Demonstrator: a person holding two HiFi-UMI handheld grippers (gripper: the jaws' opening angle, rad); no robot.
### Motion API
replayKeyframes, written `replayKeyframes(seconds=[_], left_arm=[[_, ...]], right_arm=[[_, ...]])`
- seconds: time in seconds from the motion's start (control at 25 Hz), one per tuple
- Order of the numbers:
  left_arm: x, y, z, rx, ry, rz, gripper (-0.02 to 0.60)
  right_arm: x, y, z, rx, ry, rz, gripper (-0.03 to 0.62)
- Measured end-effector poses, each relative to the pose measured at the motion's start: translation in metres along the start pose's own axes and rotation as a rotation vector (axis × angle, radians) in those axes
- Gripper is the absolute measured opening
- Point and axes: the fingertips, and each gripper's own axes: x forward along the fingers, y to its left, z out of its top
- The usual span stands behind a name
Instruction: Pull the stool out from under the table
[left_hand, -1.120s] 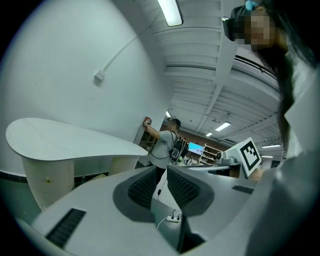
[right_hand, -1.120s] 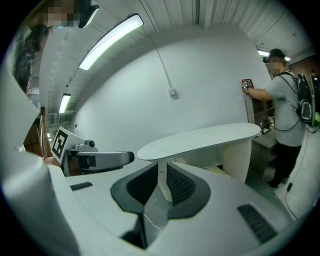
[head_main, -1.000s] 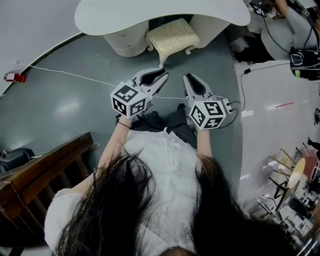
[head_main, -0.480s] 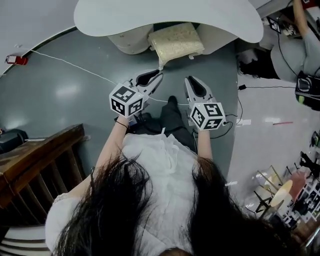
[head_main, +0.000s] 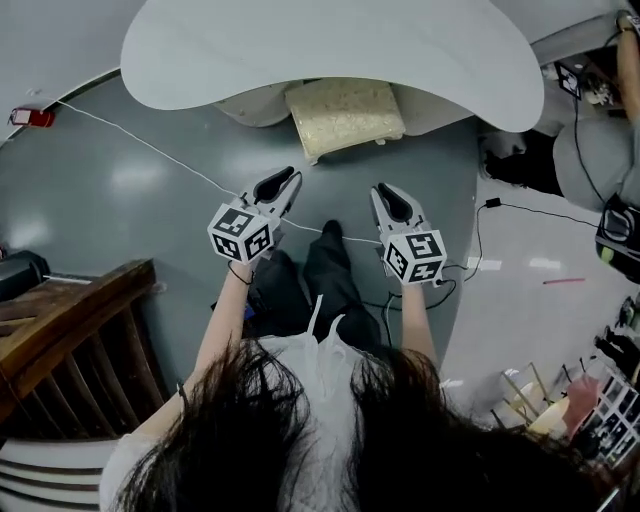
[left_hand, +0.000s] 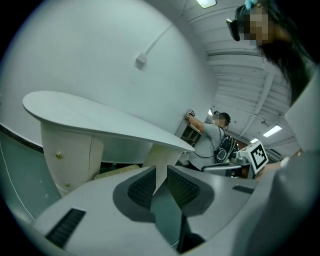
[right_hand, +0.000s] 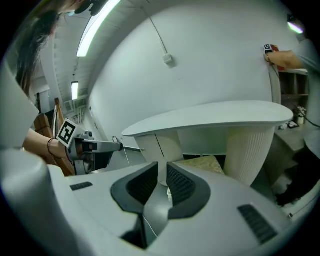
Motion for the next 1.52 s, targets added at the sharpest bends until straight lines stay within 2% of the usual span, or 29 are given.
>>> replayKeyframes(seconds=[0.16, 0.44, 0.6, 0.76, 0.92, 1.04, 1.08, 1.12, 1.16, 1.32, 1.52], left_arm=[[0.038, 0.025, -0.025, -0.019, 0.021, 0.047, 0.081], [0.095, 0.07, -0.079, -0.016, 0.094, 0.062, 0.081], [0.113, 0.09, -0.115, -0.057, 0.139, 0.062, 0.083], [0.135, 0.119, -0.142, -0.061, 0.196, 0.048, 0.083], [0.149, 0.145, -0.175, -0.149, 0.239, 0.041, 0.096], [0.155, 0.16, -0.198, -0.224, 0.268, 0.071, 0.257], [0.157, 0.165, -0.203, -0.248, 0.27, 0.082, 0.276], [0.159, 0.17, -0.207, -0.277, 0.266, 0.092, 0.289], [0.161, 0.175, -0.21, -0.308, 0.257, 0.099, 0.295], [0.172, 0.186, -0.219, -0.412, 0.216, 0.12, 0.313], [0.189, 0.191, -0.228, -0.511, 0.201, 0.121, 0.328]], right_arm=[[0.028, -0.038, -0.031, -0.05, 0.063, 0.045, 0.066], [0.091, -0.11, -0.086, -0.105, 0.176, 0.115, 0.066], [0.118, -0.153, -0.117, -0.094, 0.244, 0.12, 0.066], [0.152, -0.195, -0.137, -0.065, 0.287, 0.112, 0.066], [0.177, -0.241, -0.158, -0.026, 0.347, 0.04, 0.067], [0.186, -0.273, -0.161, 0.044, 0.349, -0.015, 0.078], [0.19, -0.282, -0.159, 0.08, 0.34, -0.023, 0.133], [0.194, -0.29, -0.157, 0.117, 0.329, -0.024, 0.223], [0.198, -0.296, -0.155, 0.155, 0.318, -0.019, 0.238], [0.215, -0.316, -0.152, 0.306, 0.285, 0.01, 0.249], [0.239, -0.334, -0.159, 0.432, 0.299, 0.047, 0.258]])
